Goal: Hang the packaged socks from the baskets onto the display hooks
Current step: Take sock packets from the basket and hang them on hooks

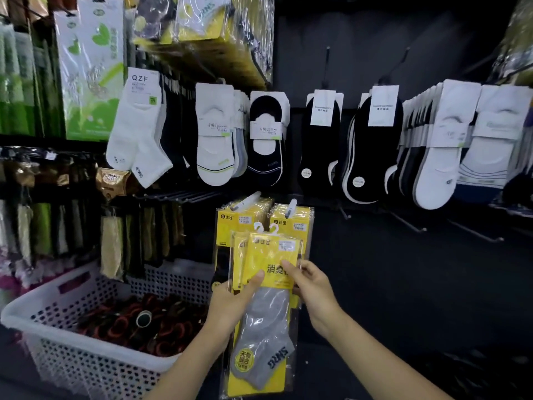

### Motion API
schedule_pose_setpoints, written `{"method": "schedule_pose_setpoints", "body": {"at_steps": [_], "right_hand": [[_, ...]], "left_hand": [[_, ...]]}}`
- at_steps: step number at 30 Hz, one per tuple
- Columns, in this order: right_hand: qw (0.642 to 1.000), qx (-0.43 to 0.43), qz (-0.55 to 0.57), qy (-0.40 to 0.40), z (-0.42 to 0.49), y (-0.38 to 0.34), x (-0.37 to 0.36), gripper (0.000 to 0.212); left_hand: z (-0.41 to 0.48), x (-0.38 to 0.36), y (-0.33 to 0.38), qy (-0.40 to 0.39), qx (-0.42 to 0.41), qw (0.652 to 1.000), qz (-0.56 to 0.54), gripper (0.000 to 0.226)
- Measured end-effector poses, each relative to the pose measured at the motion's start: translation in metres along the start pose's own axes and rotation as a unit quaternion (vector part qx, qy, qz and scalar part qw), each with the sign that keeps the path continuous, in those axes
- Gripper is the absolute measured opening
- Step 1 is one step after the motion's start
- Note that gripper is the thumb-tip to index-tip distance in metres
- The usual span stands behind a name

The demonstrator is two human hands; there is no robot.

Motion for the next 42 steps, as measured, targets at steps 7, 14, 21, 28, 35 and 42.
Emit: {"method": "schedule_pose_setpoints", "body": {"at_steps": [7,14,21,28,35,42], "right_hand": [[0.997,-0.024,0.068,-0.01,-0.003,0.005,0.02,0.02],[0.996,0.032,-0.025,0.075,0.002,-0.02,0.043,0.009],[0.99,0.068,-0.059,0.112,0.027,-0.043,0.028,0.014],[0.985,0.022,-0.047,0.165,0.061,-0.022,0.03,0.018],[0.969,-0.083,-0.002,0.234,0.081,0.019,0.06,0.028],[0.973,-0.122,0.016,0.197,0.055,0.037,0.063,0.017]], "left_hand": [[-0.005,0.008,0.003,0.005,0.034,0.998,0.061,0.057],[0.005,0.057,0.015,0.088,-0.007,0.992,0.092,0.051],[0.012,0.094,0.02,0.127,-0.016,0.984,0.126,0.054],[0.019,0.104,0.015,0.132,-0.013,0.984,0.117,0.054],[0.019,0.101,0.006,0.12,0.0,0.988,0.102,0.055],[0.014,0.083,0.0,0.105,0.006,0.992,0.066,0.055]]}}
Point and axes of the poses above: each hand's wrist, its own z-axis towards the middle knuckle, its own x-axis out of the back of the hand, y = z × x, the point moved 10 cm from there along z, towards the middle knuckle, and after that the axes turned 11 degrees about -x, right-handed, at the moved point
